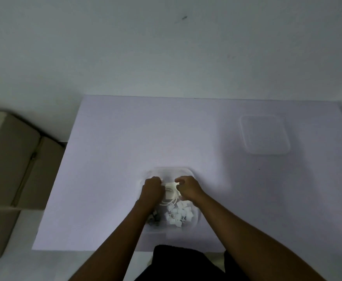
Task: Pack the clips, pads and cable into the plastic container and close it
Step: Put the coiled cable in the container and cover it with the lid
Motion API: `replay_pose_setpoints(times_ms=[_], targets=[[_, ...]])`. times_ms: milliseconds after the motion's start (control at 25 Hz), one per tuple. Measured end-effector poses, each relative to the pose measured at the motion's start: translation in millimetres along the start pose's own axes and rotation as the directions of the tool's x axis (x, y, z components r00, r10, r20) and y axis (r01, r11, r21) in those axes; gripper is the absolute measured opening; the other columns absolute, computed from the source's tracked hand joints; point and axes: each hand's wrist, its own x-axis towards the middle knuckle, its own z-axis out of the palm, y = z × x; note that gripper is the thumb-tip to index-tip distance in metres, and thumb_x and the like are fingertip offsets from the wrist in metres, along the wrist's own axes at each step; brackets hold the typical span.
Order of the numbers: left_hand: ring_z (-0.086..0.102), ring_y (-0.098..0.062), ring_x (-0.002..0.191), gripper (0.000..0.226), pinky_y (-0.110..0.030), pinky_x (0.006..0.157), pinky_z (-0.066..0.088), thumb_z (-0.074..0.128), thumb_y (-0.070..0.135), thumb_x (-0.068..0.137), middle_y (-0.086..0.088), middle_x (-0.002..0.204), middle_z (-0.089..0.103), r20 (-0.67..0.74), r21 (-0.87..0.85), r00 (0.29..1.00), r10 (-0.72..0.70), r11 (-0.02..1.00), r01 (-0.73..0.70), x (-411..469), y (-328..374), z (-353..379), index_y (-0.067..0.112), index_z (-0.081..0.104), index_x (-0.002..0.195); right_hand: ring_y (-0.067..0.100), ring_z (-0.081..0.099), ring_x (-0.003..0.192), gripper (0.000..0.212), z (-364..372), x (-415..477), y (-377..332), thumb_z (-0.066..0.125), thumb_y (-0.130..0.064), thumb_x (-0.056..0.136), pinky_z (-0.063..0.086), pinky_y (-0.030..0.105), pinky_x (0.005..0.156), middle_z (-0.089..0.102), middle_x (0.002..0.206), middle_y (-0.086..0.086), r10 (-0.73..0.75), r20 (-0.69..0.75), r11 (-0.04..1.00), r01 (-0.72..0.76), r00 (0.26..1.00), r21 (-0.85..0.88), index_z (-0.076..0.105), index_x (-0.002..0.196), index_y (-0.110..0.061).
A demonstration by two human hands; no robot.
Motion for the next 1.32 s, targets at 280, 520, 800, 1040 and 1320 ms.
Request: replay_pose_setpoints(times_ms=[280, 520, 800, 1040, 1320], targets=[[0.069, -0.018, 0.073, 0.011, -0.027, 0.071, 0.051, 0.061, 0.023, 0.091, -0.001, 0.085, 0.071, -0.086, -0.273, 0.976, 0.200, 0.938, -0.216, 52, 140, -6, 0.015, 0.066, 0.096, 0.029, 0.074, 0.076, 0.016, -166, -11, 6, 0.057, -0.014, 0.097, 0.061, 0.038, 0.065, 0.074, 0.097, 0.017, 0.052, -0.194, 0.828, 0.067, 0.980, 0.557, 0.069, 0.103, -0.006], [0.069, -0.025, 0.088, 0.029, -0.027, 0.073, 0.052, 0.059, 0.027, 0.094, -0.011, 0.108, 0.070, 0.148, -0.317, 0.972, 0.181, 0.940, -0.126, 122, 270, 90, 0.011, 0.063, 0.117, 0.021, 0.066, 0.080, 0.011, -320, 42, 90, 0.059, -0.013, 0.093, 0.059, 0.034, 0.066, 0.070, 0.099, 0.012, 0.231, -0.400, 0.806, 0.056, 0.887, 0.589, 0.069, 0.098, -0.012], [0.050, -0.036, 0.126, 0.052, -0.045, 0.106, 0.042, 0.053, 0.029, 0.097, -0.019, 0.138, 0.052, 0.147, -0.311, 0.989, -0.005, 0.949, 0.051, 191, 355, 174, 0.000, 0.044, 0.139, 0.030, 0.053, 0.124, 0.045, -422, 122, 152, 0.061, -0.014, 0.091, 0.044, 0.041, 0.106, 0.054, 0.139, 0.012, 0.246, -0.518, 0.947, -0.089, 0.819, 0.310, 0.053, 0.135, -0.009], [0.043, -0.039, 0.127, 0.052, -0.051, 0.105, 0.042, 0.054, 0.032, 0.095, -0.020, 0.137, 0.042, 0.087, -0.242, 0.989, -0.119, 0.961, 0.137, 206, 370, 207, 0.002, 0.043, 0.137, 0.032, 0.042, 0.138, 0.068, -437, 153, 157, 0.058, -0.017, 0.092, 0.035, 0.034, 0.112, 0.040, 0.154, 0.014, 0.240, -0.441, 0.967, -0.170, 0.865, 0.192, 0.029, 0.153, -0.009], [0.046, -0.038, 0.124, 0.043, -0.051, 0.100, 0.043, 0.057, 0.024, 0.096, -0.020, 0.129, 0.054, -0.030, -0.283, 0.987, -0.157, 0.949, 0.142, 187, 347, 189, 0.004, 0.041, 0.130, 0.029, 0.056, 0.123, 0.064, -415, 122, 167, 0.069, -0.026, 0.089, 0.045, 0.037, 0.104, 0.054, 0.139, 0.003, 0.321, -0.291, 0.827, -0.117, 0.901, 0.551, 0.044, 0.145, -0.007]])
